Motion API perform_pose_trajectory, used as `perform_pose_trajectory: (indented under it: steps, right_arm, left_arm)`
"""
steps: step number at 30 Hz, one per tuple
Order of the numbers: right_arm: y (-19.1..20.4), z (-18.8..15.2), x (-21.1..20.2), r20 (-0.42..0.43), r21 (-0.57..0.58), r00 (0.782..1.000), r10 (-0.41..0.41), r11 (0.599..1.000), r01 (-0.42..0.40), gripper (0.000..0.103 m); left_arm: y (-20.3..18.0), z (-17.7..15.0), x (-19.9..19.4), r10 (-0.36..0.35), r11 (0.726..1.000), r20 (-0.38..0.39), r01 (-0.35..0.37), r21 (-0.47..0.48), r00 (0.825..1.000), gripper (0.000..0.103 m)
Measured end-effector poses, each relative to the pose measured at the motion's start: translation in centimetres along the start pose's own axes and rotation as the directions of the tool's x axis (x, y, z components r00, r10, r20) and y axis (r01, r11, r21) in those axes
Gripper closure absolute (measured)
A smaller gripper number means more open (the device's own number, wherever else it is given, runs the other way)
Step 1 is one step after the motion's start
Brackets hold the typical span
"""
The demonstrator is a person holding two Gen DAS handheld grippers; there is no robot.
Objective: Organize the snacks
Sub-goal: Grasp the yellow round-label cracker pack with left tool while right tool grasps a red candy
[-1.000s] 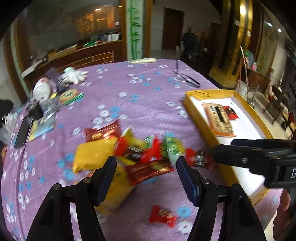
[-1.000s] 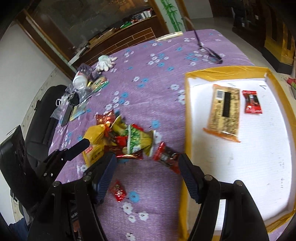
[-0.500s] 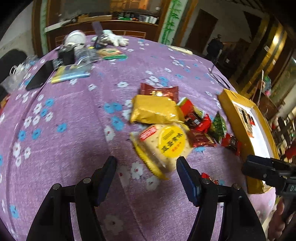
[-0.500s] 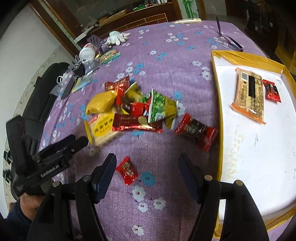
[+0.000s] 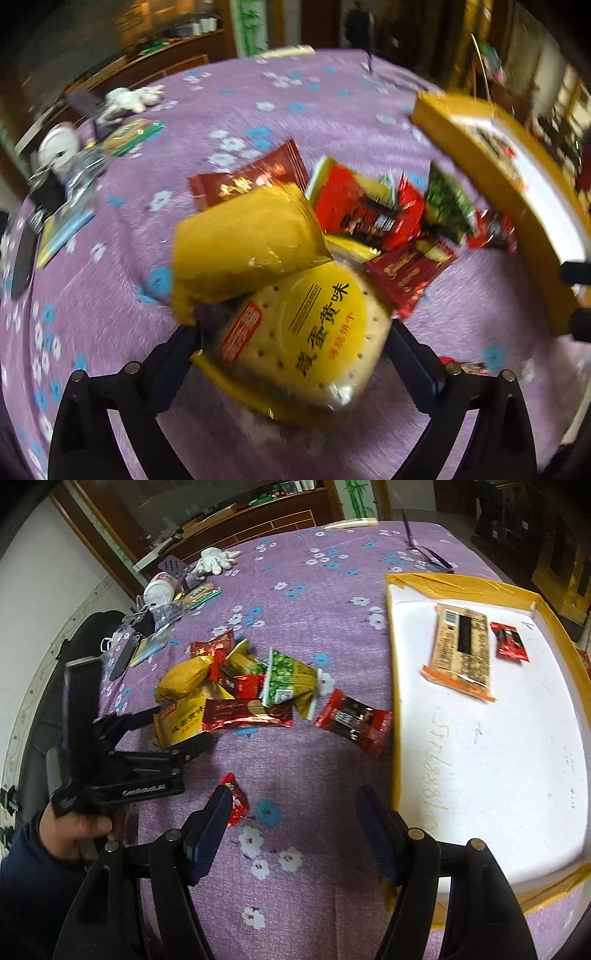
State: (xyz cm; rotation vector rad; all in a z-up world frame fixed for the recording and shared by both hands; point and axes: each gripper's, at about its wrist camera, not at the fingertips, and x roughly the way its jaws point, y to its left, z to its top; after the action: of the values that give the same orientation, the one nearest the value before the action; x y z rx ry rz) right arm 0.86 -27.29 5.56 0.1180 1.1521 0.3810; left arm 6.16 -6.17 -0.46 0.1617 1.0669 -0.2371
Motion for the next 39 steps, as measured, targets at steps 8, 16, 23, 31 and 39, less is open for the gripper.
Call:
perform_pose_trajectory:
  steps: [8,16,23,31,39]
  right_arm:
    - [0.6,-0.2,0.3,-0.010,-0.011,1.000,0.006,1.000,-0.006,0.035]
    - [4.1,-0.8,2.7,-0.068,-0.139,0.997,0.047,0.989,-0.056,0.035]
    - [7.1,-0.6,5.1,-0.095,-0.286,0.995,0.009,0.957,-0.036,0.046]
    - [8.3,-1.1,7.1,-0.098,-0.366,0.993,-0.062,0.930,0.022,0.067]
    - [7.1,-1.9,5.8,-0.110,-0.289,0.994,-0.019,0.957,-0.013,0.083]
  left_arm:
    - [-0.3,-1.6,-1.4,-0.008,1.000,0.096,0.009,-0.007,0.995,0.022]
    - [-1.8,-7.8,-5.0,-0.031,0.999,0.094,0.035,-0.041,0.995,0.024]
    - [-2.3,-10.4,-6.6,-0.063,0.996,0.092,0.069,-0.064,0.994,0.025]
    - [-2.7,-9.4,-5.8,-0.028,0.999,0.065,0.029,-0.021,0.997,0.017]
    - [-1.6,-9.1,-6.0,-0.056,0.994,0.115,0.066,-0.090,0.992,0.031]
